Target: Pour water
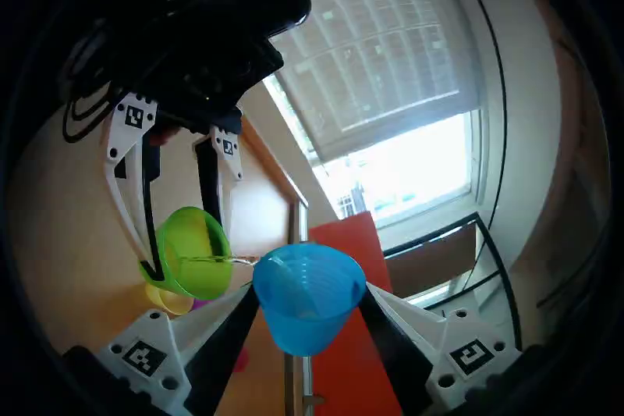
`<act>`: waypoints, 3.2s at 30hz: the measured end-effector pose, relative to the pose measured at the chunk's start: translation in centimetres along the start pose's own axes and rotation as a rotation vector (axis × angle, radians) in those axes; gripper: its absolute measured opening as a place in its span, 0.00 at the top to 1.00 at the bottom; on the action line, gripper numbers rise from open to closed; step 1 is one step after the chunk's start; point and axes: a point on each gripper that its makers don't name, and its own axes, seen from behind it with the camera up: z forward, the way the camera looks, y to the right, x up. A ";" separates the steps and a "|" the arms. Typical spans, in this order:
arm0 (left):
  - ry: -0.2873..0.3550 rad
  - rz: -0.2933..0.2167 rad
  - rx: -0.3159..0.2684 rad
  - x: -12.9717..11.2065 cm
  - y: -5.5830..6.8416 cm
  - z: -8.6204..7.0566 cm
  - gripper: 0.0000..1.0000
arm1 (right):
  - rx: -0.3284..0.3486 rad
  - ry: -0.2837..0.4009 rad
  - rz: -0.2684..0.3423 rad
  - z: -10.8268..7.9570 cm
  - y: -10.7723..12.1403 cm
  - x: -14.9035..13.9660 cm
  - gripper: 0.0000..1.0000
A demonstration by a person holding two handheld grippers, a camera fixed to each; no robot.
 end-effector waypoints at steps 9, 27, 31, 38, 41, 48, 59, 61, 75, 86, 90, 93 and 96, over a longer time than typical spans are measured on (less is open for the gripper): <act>0.003 0.000 0.002 0.2 0.0 -0.1 0.12 | -0.001 -0.002 -0.016 -0.1 -0.1 0.1 0.10; 0.007 0.003 0.003 0.5 0.1 -0.3 0.13 | -0.008 0.000 -0.052 0.0 0.3 0.4 0.10; 0.006 0.004 0.004 0.5 0.1 -0.3 0.13 | -0.011 0.000 -0.058 0.0 0.4 0.4 0.10; 0.004 0.005 0.005 0.5 0.1 -0.2 0.13 | -0.016 -0.001 -0.071 0.0 0.6 0.4 0.10; 0.003 0.006 0.005 0.5 0.1 -0.2 0.12 | -0.017 -0.002 -0.078 0.0 0.7 0.4 0.10; 0.004 0.006 0.005 0.5 0.1 -0.2 0.13 | -0.017 -0.003 -0.092 0.0 0.7 0.4 0.09; 0.002 0.007 0.005 0.3 0.1 -0.1 0.13 | -0.023 -0.003 -0.107 0.0 0.9 0.5 0.10; 0.002 0.007 0.005 0.4 0.1 -0.1 0.13 | -0.023 -0.003 -0.113 0.0 0.9 0.5 0.10; 0.004 0.006 0.006 0.4 0.1 -0.2 0.13 | -0.026 -0.002 -0.141 0.0 1.1 0.8 0.10; 0.004 0.007 0.002 0.3 0.3 -0.2 0.13 | -0.027 -0.002 -0.168 0.2 1.2 0.9 0.10; 0.005 0.007 0.003 0.3 0.3 -0.2 0.13 | -0.026 -0.002 -0.177 0.2 1.2 0.8 0.10; 0.004 0.006 0.002 0.2 0.3 -0.3 0.13 | -0.027 -0.002 -0.182 0.2 1.2 0.8 0.10; 0.003 0.008 0.002 0.3 0.4 -0.3 0.13 | -0.029 -0.001 -0.187 0.2 1.3 0.8 0.10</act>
